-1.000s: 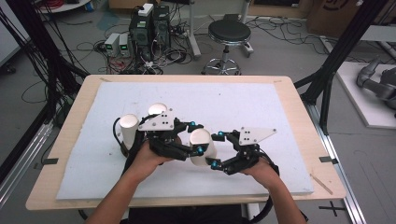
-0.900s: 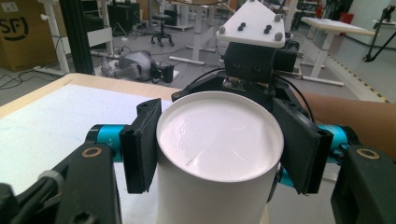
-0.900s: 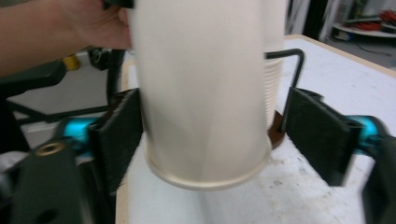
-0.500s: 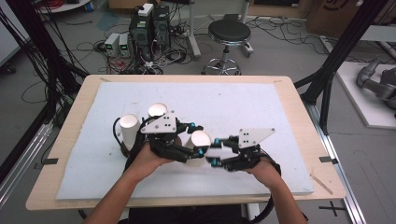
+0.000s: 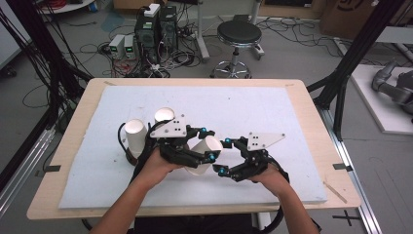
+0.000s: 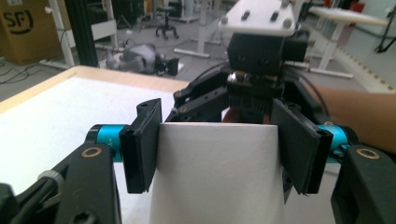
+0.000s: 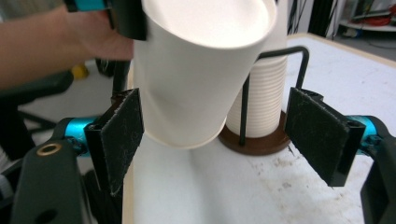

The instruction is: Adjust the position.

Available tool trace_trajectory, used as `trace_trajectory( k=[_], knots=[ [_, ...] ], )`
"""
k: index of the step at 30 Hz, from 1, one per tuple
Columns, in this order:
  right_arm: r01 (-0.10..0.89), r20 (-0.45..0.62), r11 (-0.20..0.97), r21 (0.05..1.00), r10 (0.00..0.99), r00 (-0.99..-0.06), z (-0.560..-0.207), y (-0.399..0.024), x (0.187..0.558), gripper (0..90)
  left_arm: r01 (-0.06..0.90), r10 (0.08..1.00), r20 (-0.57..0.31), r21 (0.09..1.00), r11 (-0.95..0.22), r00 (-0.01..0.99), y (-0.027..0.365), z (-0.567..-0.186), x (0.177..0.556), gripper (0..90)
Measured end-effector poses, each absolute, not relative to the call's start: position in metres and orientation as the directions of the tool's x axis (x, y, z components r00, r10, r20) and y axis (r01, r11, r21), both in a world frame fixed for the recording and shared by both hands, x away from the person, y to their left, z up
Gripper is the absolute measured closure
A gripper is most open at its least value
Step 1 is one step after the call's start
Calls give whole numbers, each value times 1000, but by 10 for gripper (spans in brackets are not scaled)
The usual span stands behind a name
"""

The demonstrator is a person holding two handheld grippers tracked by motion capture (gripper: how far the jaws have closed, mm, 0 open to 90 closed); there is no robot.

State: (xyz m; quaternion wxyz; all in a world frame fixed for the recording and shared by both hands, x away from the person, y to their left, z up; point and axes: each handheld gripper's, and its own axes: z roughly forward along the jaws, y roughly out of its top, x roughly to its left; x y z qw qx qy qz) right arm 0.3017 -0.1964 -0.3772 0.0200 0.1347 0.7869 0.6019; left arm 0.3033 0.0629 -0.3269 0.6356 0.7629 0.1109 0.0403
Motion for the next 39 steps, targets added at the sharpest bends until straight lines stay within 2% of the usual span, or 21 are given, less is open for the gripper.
trace_trajectory(
  k=[14,15,17,20,24,31,34,36,39],
  knots=[
    [179,153,134,975,183,-971,-378,-176,298,185,92,174,-68,987,-131,982,56,-324,300,366],
    [188,164,126,974,175,-971,-378,-176,298,192,92,173,-69,987,-130,982,55,-324,299,365],
    [189,171,112,976,151,-974,-377,-177,298,268,88,169,-66,988,-130,983,55,-324,299,365],
    [161,144,113,981,144,-979,-377,-178,298,304,89,167,-66,987,-133,984,55,-324,299,366],
    [177,157,145,974,137,-978,-376,-181,301,349,84,164,-58,984,-155,985,54,-325,299,366],
    [189,159,223,956,147,-976,-374,-183,302,360,122,183,-87,974,-189,979,51,-327,300,354],
    [207,169,255,945,164,-972,-373,-185,303,360,119,202,-76,971,-210,976,53,-325,299,296],
    [209,166,282,936,170,-971,-371,-186,304,360,116,206,-71,970,-214,976,54,-323,298,289],
    [188,129,344,920,186,-974,-369,-187,303,360,133,209,-83,962,-239,974,52,-323,299,243]
  ],
)
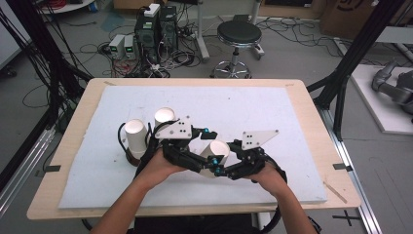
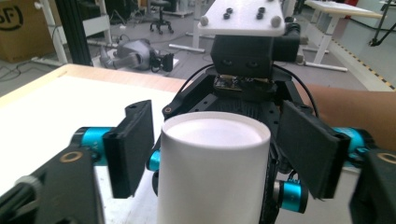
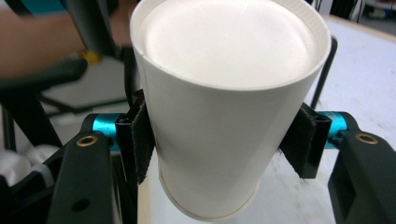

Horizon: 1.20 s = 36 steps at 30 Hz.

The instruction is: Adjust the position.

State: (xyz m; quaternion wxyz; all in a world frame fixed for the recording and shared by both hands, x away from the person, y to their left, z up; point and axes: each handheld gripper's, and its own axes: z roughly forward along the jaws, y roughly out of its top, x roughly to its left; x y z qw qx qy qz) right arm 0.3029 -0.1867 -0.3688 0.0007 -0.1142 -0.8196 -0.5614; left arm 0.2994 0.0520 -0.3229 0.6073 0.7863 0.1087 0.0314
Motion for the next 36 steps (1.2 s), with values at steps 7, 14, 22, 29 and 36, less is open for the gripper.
trace_trajectory(
  k=[7,14,22,29,36],
  knots=[
    [153,87,392,907,182,-979,-364,-185,300,358,136,184,-82,944,-300,980,43,-328,301,306],
    [153,92,393,907,170,-981,-365,-186,301,325,127,177,-77,947,-295,981,43,-328,301,360],
    [171,114,228,958,242,-963,-367,-198,300,177,122,214,-83,977,-176,973,55,-320,302,363],
    [180,143,161,970,218,-965,-373,-190,298,176,114,196,-88,985,-128,977,53,-318,299,363],
    [150,114,194,969,185,-976,-376,-190,300,292,118,197,-94,986,-115,976,56,-317,299,364]
  ],
)
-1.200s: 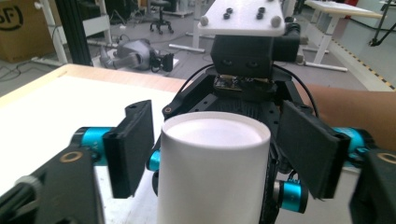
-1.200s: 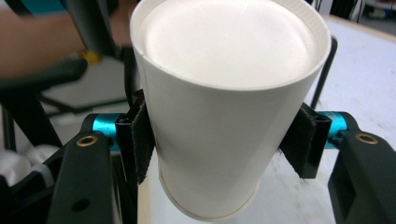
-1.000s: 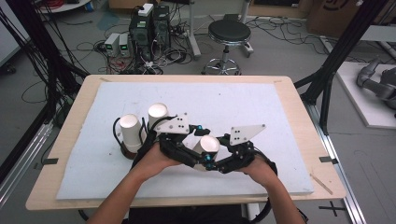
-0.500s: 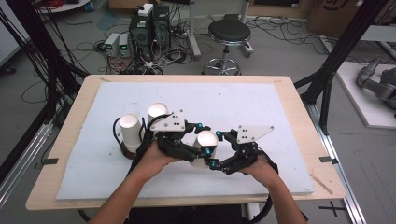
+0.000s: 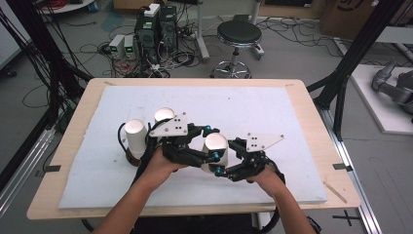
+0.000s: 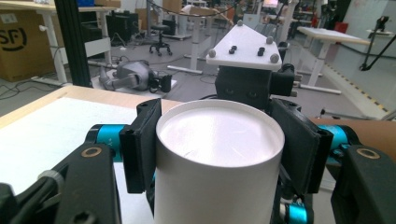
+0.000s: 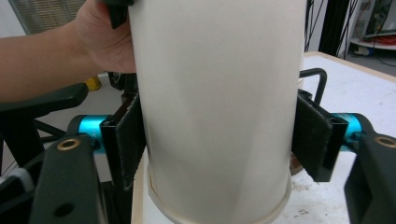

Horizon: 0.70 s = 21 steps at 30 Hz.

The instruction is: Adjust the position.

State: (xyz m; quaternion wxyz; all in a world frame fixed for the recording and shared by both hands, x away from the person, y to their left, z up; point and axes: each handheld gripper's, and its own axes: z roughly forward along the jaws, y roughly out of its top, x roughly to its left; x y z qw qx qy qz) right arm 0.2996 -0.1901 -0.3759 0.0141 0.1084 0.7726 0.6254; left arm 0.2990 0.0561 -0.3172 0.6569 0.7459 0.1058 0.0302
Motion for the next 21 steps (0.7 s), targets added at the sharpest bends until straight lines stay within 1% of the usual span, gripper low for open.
trace_trajectory(
  k=[5,7,9,14,16,20,21],
  knots=[
    [143,104,218,966,182,-978,-375,-191,301,326,120,209,-91,984,-130,974,56,-318,299,357],
    [133,85,250,959,195,-977,-374,-192,301,329,85,229,-47,983,-160,972,56,-317,299,344],
    [142,86,281,949,203,-975,-373,-193,302,331,113,232,-74,981,-160,970,57,-317,300,272],
    [136,67,337,932,208,-976,-370,-193,304,334,135,225,-88,969,-206,970,53,-321,301,240],
    [122,54,362,924,195,-979,-370,-192,303,335,147,221,-99,966,-213,970,51,-323,303,245],
    [94,27,381,920,176,-984,-368,-190,301,339,154,196,-109,960,-232,974,50,-326,304,292],
    [94,26,383,919,178,-984,-368,-190,301,339,144,186,-102,962,-233,977,50,-325,304,328]
  ],
)
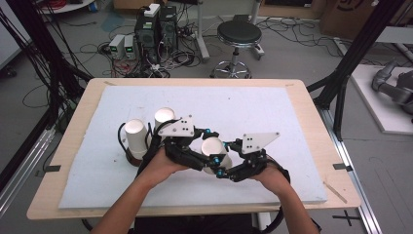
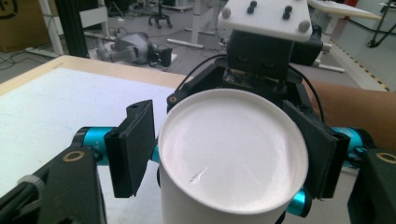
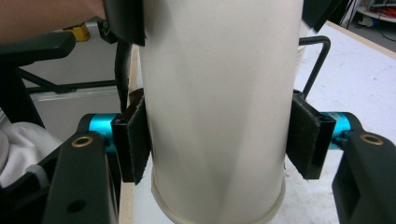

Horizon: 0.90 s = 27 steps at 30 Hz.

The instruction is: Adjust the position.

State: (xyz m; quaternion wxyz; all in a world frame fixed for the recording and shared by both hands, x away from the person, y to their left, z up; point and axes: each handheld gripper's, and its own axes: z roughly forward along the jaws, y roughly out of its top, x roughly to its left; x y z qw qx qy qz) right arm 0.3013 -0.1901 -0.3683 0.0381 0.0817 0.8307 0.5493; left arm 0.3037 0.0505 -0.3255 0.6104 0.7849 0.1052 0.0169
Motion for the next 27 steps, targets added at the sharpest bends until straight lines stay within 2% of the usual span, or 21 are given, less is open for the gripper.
trace_trajectory(
  k=[3,6,7,8,12,18,22,27],
  knots=[
    [96,31,381,919,173,-984,-368,-191,301,330,141,179,-101,963,-228,979,51,-325,303,356],
    [109,45,334,936,193,-980,-368,-192,300,242,144,192,-106,970,-196,976,55,-323,304,356],
    [124,60,301,945,210,-976,-368,-193,299,184,143,196,-106,972,-187,975,57,-323,304,356],
    [134,71,283,950,221,-973,-368,-194,299,179,145,200,-109,974,-174,974,59,-322,304,356],
    [155,88,262,953,248,-965,-368,-199,301,179,142,207,-110,979,-144,972,64,-321,304,358],
    [138,77,267,954,227,-971,-372,-194,301,182,137,194,-110,982,-128,975,64,-321,303,361],
    [114,54,295,949,206,-977,-374,-190,301,271,145,193,-118,981,-132,974,66,-321,303,362],
    [104,44,329,939,186,-982,-373,-191,302,312,157,198,-130,979,-129,972,68,-325,304,351]
  ],
)
